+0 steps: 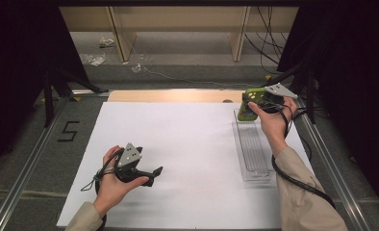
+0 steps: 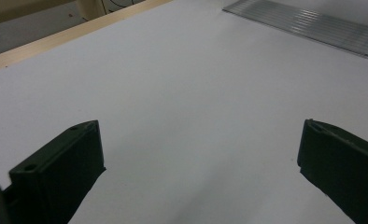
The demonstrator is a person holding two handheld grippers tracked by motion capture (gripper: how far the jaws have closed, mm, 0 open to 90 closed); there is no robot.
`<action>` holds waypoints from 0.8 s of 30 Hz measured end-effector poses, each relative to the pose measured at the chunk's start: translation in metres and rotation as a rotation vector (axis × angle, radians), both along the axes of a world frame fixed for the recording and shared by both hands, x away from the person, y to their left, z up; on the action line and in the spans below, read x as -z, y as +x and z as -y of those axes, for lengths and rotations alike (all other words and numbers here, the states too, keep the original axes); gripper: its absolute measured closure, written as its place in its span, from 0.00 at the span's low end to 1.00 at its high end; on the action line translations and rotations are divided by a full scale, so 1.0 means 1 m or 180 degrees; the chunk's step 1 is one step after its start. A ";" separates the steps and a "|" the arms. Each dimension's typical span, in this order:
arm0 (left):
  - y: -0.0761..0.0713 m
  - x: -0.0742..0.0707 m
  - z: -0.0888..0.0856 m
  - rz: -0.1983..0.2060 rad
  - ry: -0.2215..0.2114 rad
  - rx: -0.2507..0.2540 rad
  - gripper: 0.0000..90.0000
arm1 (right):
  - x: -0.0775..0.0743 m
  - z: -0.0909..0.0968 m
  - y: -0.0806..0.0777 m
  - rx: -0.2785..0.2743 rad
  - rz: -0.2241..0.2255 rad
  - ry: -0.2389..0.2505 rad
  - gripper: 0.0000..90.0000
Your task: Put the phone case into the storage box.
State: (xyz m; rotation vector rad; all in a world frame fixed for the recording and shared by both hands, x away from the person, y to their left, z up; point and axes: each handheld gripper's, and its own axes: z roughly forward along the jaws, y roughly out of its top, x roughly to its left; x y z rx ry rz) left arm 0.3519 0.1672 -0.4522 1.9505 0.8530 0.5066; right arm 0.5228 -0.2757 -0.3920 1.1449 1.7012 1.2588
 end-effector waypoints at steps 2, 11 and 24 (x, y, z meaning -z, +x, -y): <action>0.000 0.000 0.000 -0.0003 0.0001 -0.0001 0.00 | 0.000 0.000 0.000 0.0001 -0.0003 0.0000 0.18; 0.000 0.000 0.000 -0.0004 0.0003 -0.0002 0.00 | 0.002 0.000 0.001 0.0006 -0.0022 0.0002 0.18; 0.000 0.000 0.000 0.0000 -0.0007 -0.0003 0.00 | 0.005 -0.001 0.005 0.0028 -0.0065 -0.0013 0.18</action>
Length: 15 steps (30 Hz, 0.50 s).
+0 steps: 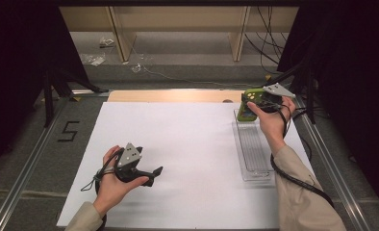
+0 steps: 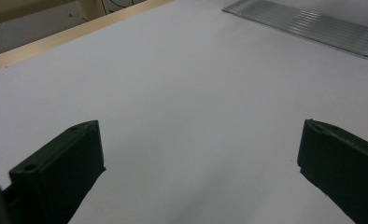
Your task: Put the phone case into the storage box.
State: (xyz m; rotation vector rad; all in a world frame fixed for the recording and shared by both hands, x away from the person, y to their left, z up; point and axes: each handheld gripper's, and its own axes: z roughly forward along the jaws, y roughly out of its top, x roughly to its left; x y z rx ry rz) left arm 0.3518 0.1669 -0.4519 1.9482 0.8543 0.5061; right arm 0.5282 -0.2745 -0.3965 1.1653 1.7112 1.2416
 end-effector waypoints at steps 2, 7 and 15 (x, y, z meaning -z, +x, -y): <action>0.000 0.000 0.000 0.0000 -0.0001 -0.0002 0.00 | 0.000 0.000 0.001 0.0004 -0.0008 -0.0005 0.18; 0.000 0.000 0.000 -0.0006 -0.0003 0.0001 0.00 | 0.001 0.000 0.002 0.0013 -0.0020 -0.0023 0.18; 0.000 0.001 0.000 -0.0008 -0.0005 -0.0002 0.00 | 0.002 0.000 0.005 0.0029 -0.0044 -0.0038 0.18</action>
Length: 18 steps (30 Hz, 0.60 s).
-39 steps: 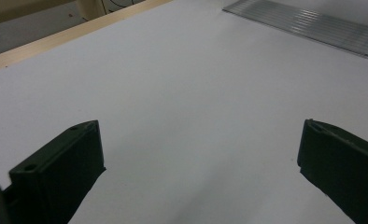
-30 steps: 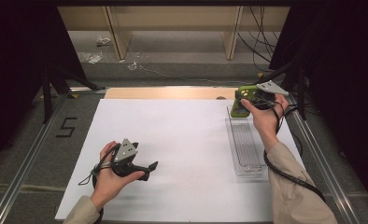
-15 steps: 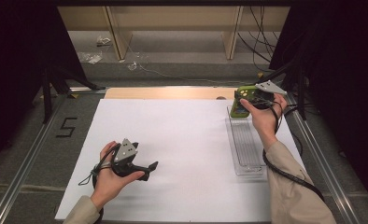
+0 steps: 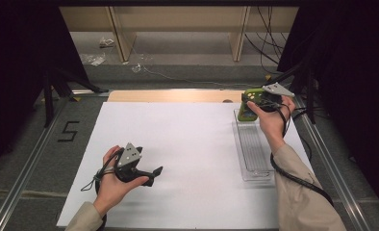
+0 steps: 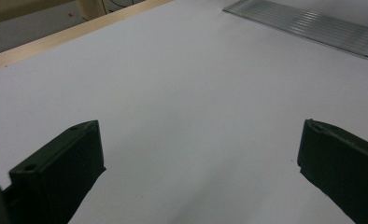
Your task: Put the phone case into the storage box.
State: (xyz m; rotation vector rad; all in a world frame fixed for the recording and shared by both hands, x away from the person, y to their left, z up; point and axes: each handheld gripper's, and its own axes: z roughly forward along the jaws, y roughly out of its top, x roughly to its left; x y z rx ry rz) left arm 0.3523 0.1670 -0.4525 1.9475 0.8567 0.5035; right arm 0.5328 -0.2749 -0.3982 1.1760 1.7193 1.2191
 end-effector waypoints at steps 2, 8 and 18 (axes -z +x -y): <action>0.000 0.000 0.000 0.0000 0.0002 0.0000 0.00 | 0.000 0.000 0.001 0.0000 -0.0005 -0.0005 0.18; 0.000 0.000 0.000 0.0000 -0.0001 0.0002 0.00 | 0.000 -0.002 0.003 0.0001 -0.0020 -0.0048 0.18; 0.000 0.000 0.000 0.0001 -0.0004 0.0000 0.00 | 0.001 -0.002 0.006 0.0020 -0.0060 -0.0081 0.18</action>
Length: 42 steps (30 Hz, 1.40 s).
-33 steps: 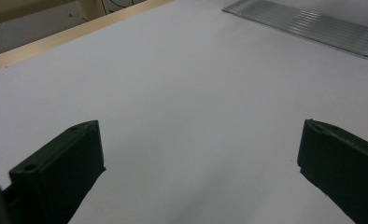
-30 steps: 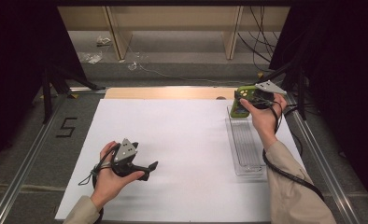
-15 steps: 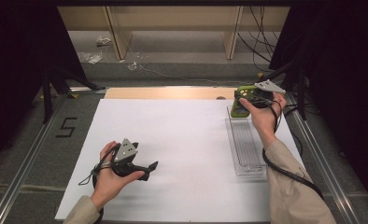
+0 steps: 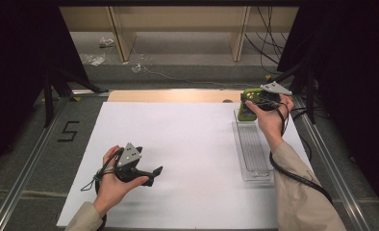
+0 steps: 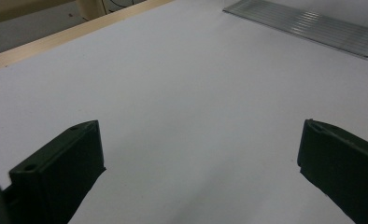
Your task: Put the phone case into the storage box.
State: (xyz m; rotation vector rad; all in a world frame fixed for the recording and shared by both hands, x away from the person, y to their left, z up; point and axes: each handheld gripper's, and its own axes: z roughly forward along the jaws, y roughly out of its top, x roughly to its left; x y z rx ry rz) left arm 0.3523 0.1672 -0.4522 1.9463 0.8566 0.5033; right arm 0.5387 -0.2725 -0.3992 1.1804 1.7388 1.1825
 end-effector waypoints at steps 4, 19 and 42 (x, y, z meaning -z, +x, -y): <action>0.000 0.000 0.000 -0.0002 0.0002 0.0002 0.00 | 0.000 -0.001 0.001 -0.0012 -0.0014 -0.0024 0.18; 0.000 0.000 0.000 0.0004 -0.0002 0.0002 0.00 | 0.003 -0.004 0.004 -0.0033 -0.0075 -0.0067 0.18; 0.000 -0.001 0.000 0.0008 0.0003 0.0000 0.00 | 0.008 -0.006 0.008 -0.0054 -0.0161 -0.0106 0.18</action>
